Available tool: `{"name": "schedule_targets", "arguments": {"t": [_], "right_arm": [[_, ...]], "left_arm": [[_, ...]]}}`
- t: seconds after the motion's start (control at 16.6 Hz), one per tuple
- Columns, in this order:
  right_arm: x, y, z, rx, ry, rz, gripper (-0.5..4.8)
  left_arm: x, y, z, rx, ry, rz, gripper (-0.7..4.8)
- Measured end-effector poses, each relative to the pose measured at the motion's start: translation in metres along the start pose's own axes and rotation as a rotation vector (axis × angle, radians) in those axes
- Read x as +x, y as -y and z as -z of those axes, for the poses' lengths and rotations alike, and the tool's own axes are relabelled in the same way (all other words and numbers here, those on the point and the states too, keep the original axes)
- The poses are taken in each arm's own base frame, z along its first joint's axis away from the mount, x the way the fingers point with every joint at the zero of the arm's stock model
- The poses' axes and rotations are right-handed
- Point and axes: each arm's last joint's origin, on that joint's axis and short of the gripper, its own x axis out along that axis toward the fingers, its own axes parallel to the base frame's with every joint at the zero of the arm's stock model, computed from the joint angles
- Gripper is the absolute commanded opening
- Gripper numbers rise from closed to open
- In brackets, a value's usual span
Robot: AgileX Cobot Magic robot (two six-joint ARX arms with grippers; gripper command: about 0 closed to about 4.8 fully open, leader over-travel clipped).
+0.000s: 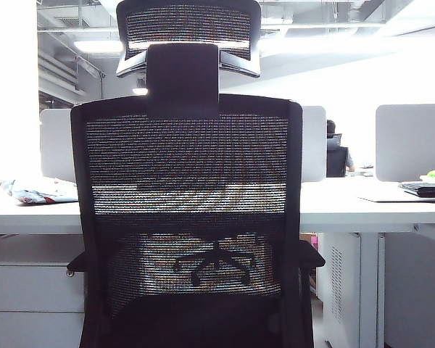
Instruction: Push the black chair under the table.
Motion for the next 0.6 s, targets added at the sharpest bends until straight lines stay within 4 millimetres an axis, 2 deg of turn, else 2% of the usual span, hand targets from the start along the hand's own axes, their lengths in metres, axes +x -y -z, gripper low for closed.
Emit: {"name": "schedule_targets", "arguments": {"t": [0.6], "right_arm": [[0.0,0.0,0.0,0.0,0.0,0.0,-0.05]], "left_arm": [[0.0,0.0004,-0.0016,0.106,0.017,0.003,-0.05]]}}
